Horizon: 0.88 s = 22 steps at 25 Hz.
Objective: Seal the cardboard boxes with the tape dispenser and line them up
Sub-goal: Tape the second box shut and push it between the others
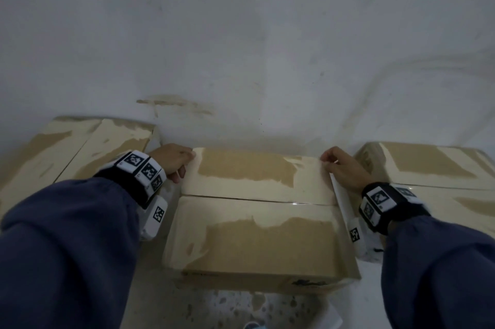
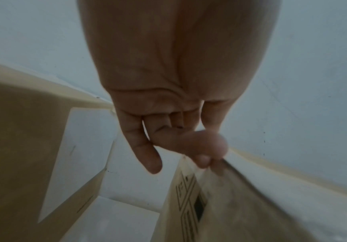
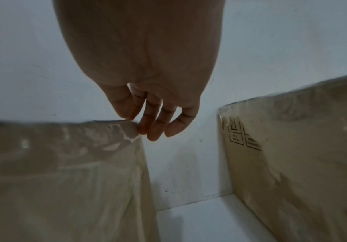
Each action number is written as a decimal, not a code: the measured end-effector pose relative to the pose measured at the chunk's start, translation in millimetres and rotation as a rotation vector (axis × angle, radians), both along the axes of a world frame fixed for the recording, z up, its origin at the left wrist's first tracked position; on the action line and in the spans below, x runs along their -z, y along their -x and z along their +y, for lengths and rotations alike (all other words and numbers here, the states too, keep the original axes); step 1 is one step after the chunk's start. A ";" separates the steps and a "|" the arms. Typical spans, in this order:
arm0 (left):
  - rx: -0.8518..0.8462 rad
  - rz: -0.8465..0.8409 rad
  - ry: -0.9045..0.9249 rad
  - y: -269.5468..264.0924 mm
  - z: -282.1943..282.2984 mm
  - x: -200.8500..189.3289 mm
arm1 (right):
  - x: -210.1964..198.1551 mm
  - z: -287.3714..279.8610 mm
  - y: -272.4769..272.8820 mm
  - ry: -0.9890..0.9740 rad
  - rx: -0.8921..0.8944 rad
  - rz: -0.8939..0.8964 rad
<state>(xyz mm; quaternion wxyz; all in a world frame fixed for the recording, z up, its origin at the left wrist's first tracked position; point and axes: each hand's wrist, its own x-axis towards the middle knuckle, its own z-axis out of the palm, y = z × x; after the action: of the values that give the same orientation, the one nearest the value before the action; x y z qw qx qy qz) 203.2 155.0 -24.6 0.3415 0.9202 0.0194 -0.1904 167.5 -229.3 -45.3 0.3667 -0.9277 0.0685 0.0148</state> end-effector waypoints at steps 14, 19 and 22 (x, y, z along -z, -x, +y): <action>0.254 -0.038 -0.083 -32.9 -16.3 -11.0 | -16.3 9.1 -32.6 0.185 -0.232 0.232; 0.070 -0.038 0.070 -22.3 -4.5 -3.3 | -18.0 7.2 -15.7 -0.054 -0.040 0.243; 0.055 0.000 0.108 -8.7 0.2 0.2 | -17.7 3.8 -1.1 -0.134 -0.007 0.302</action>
<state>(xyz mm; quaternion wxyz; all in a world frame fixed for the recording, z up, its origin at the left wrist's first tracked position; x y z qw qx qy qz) 211.9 155.2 -24.8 0.3852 0.9006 -0.0164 -0.2006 168.5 -225.5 -27.6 0.4135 -0.8885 0.1183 0.1599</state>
